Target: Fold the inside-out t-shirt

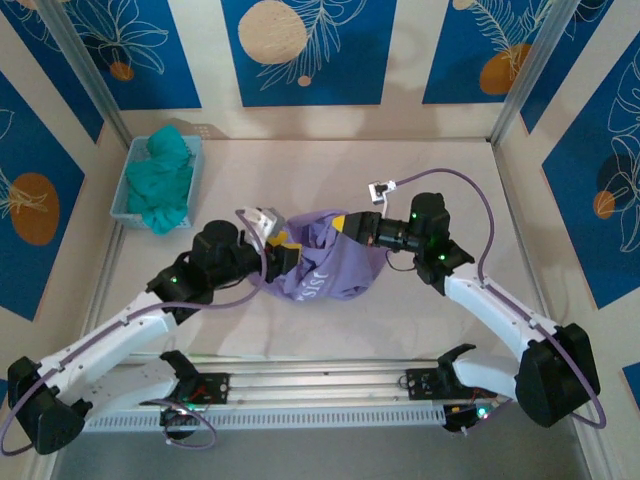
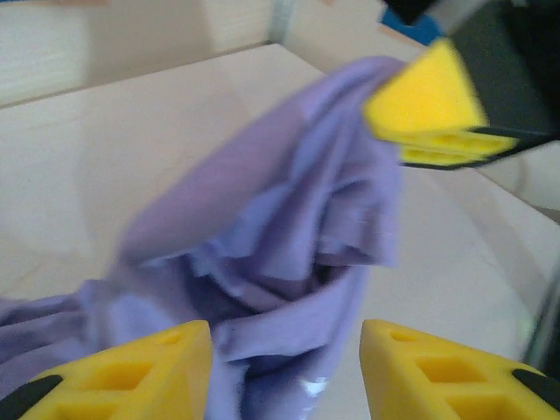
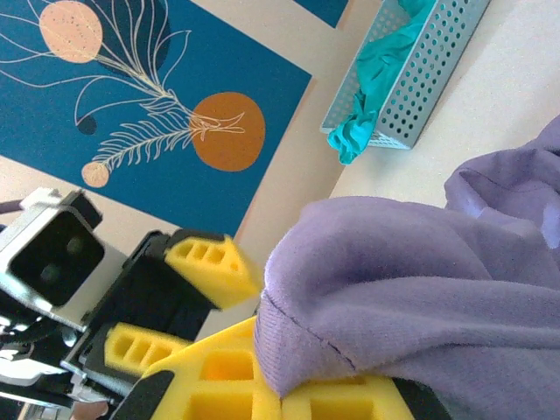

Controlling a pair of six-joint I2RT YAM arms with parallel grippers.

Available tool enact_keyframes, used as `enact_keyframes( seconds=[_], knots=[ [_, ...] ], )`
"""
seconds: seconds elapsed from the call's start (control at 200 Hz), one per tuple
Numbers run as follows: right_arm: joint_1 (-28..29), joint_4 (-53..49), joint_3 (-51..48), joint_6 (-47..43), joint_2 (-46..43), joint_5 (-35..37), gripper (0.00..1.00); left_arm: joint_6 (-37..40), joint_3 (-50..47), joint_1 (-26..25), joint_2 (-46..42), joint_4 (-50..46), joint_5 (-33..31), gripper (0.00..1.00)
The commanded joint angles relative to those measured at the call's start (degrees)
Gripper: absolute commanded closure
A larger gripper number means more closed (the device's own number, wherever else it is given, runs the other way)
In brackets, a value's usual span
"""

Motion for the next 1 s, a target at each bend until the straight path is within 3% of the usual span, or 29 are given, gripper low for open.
enact_keyframes(
  seconds=[0.0, 0.19, 0.51, 0.745, 0.865, 0.995],
  knots=[
    [-0.23, 1.62, 0.07, 1.46, 0.34, 0.2, 1.0, 0.23, 0.76, -0.98, 3.69, 4.27, 8.44, 0.56],
    [-0.34, 1.01, -0.43, 1.02, -0.52, 0.37, 1.0, 1.22, 6.09, -0.48, 12.32, 4.92, 4.21, 0.59],
    [-0.81, 0.72, -1.18, 0.51, -1.6, 0.5, 1.0, 0.14, 8.82, 2.18, 19.85, 7.57, 7.95, 0.64],
    [-1.22, 1.26, -1.78, 0.67, -1.69, 0.47, 1.0, -0.64, 9.29, 3.88, 22.22, 9.28, 9.95, 0.85],
    [-1.39, 0.68, -1.69, 0.0, -1.81, 0.54, 1.0, -1.8, 9.07, 4.58, 22.23, 11.68, 12.67, 1.0],
    [-2.0, -5.36, -0.27, -4.13, -3.63, 3.48, 1.0, -6.36, 7.78, 5.81, 18.99, 13.65, 18.84, 1.0]
  ],
)
